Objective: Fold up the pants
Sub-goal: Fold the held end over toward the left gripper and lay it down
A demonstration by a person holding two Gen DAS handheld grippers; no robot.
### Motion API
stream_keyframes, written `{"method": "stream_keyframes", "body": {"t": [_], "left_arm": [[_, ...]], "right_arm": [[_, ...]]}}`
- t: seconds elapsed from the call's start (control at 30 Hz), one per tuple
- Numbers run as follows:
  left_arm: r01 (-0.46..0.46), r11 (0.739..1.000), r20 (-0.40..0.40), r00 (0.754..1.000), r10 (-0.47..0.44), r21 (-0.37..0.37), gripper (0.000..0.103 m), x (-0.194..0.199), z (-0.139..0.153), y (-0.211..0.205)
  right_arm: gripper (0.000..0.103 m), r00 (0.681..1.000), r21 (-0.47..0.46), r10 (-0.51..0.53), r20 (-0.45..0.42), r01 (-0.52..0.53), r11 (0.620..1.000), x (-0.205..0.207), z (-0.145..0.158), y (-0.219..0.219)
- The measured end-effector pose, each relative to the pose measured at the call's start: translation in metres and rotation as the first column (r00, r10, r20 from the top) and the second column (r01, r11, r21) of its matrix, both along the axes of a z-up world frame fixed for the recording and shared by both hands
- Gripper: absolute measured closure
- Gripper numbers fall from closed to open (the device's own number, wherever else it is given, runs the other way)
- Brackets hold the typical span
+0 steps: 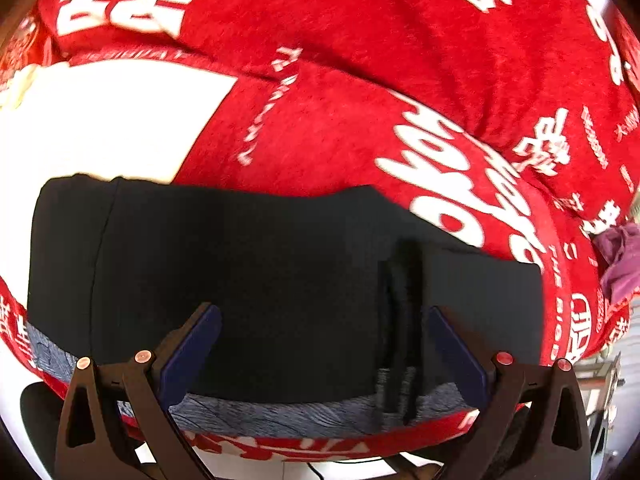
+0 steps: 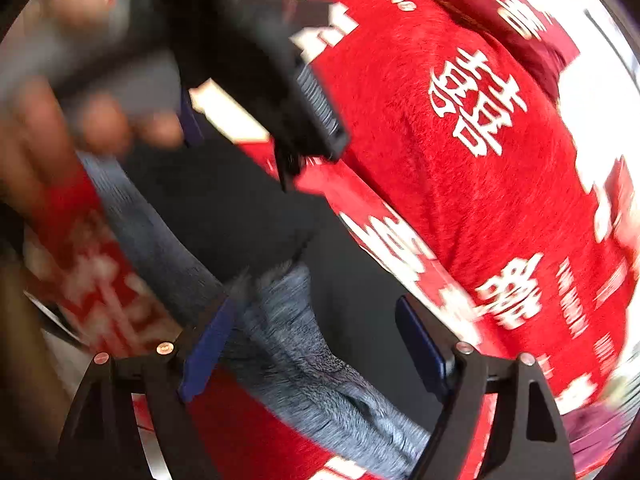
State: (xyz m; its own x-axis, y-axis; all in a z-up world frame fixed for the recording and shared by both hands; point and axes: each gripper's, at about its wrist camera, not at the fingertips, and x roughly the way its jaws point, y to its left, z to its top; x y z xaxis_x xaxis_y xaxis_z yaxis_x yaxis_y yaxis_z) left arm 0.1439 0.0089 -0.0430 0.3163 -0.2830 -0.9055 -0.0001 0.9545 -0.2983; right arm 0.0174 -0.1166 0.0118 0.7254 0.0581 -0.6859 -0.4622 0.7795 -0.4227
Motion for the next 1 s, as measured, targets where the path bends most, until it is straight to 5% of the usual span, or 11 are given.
{"method": "stream_keyframes", "body": {"t": [0.13,0.27,0.4,0.47,0.5,0.63,0.73,0.9,1.0], "left_arm": [[0.124,0.992,0.039,0.991,-0.125,0.01,0.0,-0.012,0.015,-0.044],[0.278,0.96,0.019,0.96,-0.278,-0.016,0.0,-0.029,0.009,-0.102],[0.327,0.945,-0.088,0.941,-0.326,-0.003,0.0,-0.037,-0.031,-0.132],[0.315,0.948,-0.153,0.939,-0.307,0.033,0.0,-0.035,-0.057,-0.134],[0.327,0.944,-0.121,0.94,-0.319,0.048,0.0,-0.037,-0.056,-0.135],[0.344,0.936,-0.118,0.935,-0.334,0.072,0.0,-0.038,-0.055,-0.138],[0.337,0.937,-0.111,0.938,-0.327,0.087,0.0,-0.037,-0.057,-0.141],[0.34,0.931,-0.099,0.939,-0.33,0.129,0.0,-0.041,-0.058,-0.147],[0.342,0.93,-0.102,0.938,-0.33,0.137,0.0,-0.042,-0.058,-0.149]], "right_arm": [[0.017,0.982,0.299,-0.157,-0.106,0.183,0.937,0.005,0.028,-0.077],[0.017,0.903,0.505,-0.288,-0.32,0.419,0.755,0.021,0.004,-0.176],[0.017,0.863,0.608,-0.205,-0.461,0.476,0.635,0.021,-0.028,-0.208],[0.018,0.835,0.577,-0.214,-0.506,0.513,0.636,0.019,-0.049,-0.209],[0.018,0.821,0.576,-0.21,-0.531,0.531,0.622,0.017,-0.059,-0.211],[0.017,0.825,0.591,-0.185,-0.534,0.52,0.616,0.016,-0.056,-0.215],[0.017,0.862,0.625,-0.2,-0.465,0.48,0.616,0.02,-0.029,-0.226],[0.017,0.875,0.647,-0.168,-0.454,0.454,0.613,0.071,-0.02,-0.238],[0.017,0.835,0.61,-0.143,-0.531,0.494,0.62,0.11,-0.045,-0.233]]}}
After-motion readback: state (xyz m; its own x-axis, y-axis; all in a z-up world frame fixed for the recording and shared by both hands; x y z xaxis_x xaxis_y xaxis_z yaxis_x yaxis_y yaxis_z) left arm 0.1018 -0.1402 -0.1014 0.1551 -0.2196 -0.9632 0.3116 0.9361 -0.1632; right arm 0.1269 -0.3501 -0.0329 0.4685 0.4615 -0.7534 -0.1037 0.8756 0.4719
